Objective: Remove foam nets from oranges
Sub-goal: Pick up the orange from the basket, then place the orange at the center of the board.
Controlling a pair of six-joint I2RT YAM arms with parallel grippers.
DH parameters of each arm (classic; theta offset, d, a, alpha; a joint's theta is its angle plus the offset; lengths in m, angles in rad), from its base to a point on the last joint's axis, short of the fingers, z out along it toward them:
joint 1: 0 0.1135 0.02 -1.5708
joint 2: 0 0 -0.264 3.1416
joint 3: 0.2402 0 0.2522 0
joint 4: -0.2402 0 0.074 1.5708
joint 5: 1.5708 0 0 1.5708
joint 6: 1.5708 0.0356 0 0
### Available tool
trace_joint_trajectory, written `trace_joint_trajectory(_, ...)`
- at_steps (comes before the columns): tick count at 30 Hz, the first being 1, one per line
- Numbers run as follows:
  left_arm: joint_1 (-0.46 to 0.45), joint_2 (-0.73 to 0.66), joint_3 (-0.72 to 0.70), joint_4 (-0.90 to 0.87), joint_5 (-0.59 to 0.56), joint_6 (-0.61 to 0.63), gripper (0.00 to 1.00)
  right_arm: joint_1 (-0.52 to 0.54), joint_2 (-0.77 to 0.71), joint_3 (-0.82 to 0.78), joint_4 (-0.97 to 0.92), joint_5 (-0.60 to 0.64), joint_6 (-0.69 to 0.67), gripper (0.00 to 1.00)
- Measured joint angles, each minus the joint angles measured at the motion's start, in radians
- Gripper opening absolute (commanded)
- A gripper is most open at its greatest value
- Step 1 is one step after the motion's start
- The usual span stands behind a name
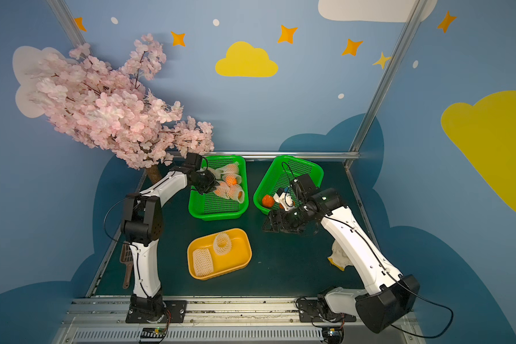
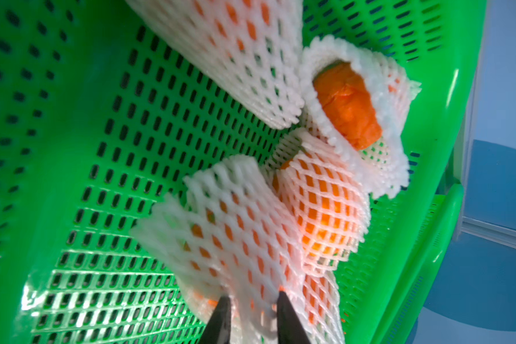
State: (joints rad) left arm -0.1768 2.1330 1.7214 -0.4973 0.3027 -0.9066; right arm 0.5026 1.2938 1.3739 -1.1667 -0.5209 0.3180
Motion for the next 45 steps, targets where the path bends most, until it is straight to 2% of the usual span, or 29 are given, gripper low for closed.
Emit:
trace_joint_trajectory(8,-0.009,-0.055,-0.051,0.046,0.06,0.034,0.04,-0.007,0.01,-0.01,0.01,0.004,0.001,0.86)
trace_joint_trajectory(19,-0.031,-0.181,-0.061,0.039,0.097,0.109,0.02,-0.046,0.011,-0.035,0.023,0.005,0.02,0.86)
trace_joint_trajectory(25,-0.09,-0.234,-0.041,-0.027,0.113,0.174,0.02,-0.119,-0.005,-0.058,0.027,-0.001,0.038,0.86)
trace_joint_trajectory(31,-0.227,-0.319,-0.034,-0.103,0.119,0.241,0.02,-0.208,-0.106,-0.114,0.042,0.002,0.071,0.86)
trace_joint_trajectory(38,-0.472,-0.426,-0.113,-0.082,0.147,0.256,0.02,-0.267,-0.261,-0.218,0.062,0.003,0.098,0.86)
trace_joint_trajectory(45,-0.683,-0.369,-0.218,-0.024,0.146,0.23,0.02,-0.315,-0.319,-0.33,0.063,-0.013,0.125,0.86)
